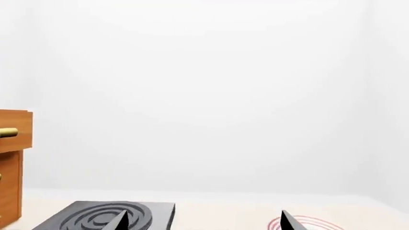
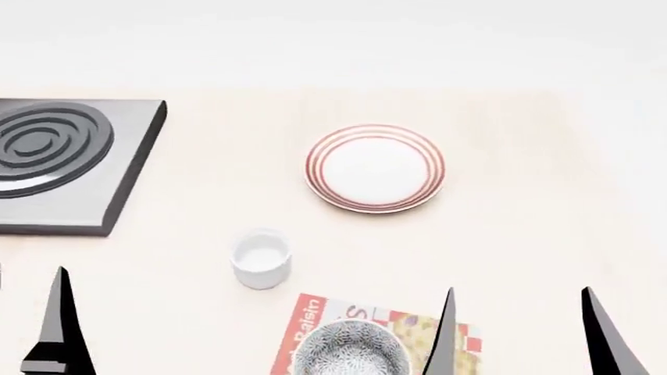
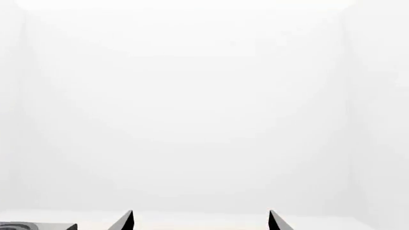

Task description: Pick the akita bowl on the cookies box and place it on the plate.

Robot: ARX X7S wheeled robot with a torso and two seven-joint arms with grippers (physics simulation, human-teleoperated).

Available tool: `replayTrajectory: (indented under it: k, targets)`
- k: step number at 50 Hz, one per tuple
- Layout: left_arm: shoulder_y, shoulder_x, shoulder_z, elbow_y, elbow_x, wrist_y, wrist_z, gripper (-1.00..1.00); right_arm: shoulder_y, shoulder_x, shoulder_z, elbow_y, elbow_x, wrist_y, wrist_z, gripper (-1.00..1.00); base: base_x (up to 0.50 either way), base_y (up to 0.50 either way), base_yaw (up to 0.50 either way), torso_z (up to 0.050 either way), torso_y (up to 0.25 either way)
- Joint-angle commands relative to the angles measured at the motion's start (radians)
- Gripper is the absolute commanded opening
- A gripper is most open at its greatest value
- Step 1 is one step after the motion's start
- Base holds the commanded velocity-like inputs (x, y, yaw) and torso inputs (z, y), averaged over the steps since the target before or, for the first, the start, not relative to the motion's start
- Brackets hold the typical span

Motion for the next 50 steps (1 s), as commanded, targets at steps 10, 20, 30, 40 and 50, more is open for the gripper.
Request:
replayTrajectory:
  k: [10, 20, 30, 40, 50]
  targets:
    - [0.0, -0.015, 0.008, -0.008, -0.014, 0.008, -0.014, 1.0, 0.016, 0.016, -0.009, 0.015, 0.028, 0.027, 0.003, 1.0, -0.03, -0.49, 0.0, 0.0, 0.0]
    - [-0.002, -0.021, 0.008, -0.008, -0.024, 0.002, -0.026, 1.0, 0.018, 0.023, -0.031, 0.031, 0.002, 0.011, -0.001, 1.0, 0.0, -0.02, 0.0, 0.0, 0.0]
    - [-0.002, -0.028, 0.008, -0.01, -0.038, 0.003, -0.032, 1.0, 0.017, 0.033, -0.04, 0.029, -0.007, 0.005, -0.003, 1.0, 0.48, -0.02, 0.0, 0.0, 0.0]
    - [0.0, -0.036, 0.012, -0.007, -0.044, 0.005, -0.037, 1.0, 0.014, 0.043, -0.042, 0.022, 0.011, 0.009, -0.01, 1.0, 0.5, -0.02, 0.0, 0.0, 0.0]
    - [-0.004, -0.044, 0.013, -0.002, -0.059, -0.006, -0.039, 1.0, 0.016, 0.051, -0.047, 0.026, 0.014, 0.01, -0.011, 1.0, 0.5, -0.02, 0.0, 0.0, 0.0]
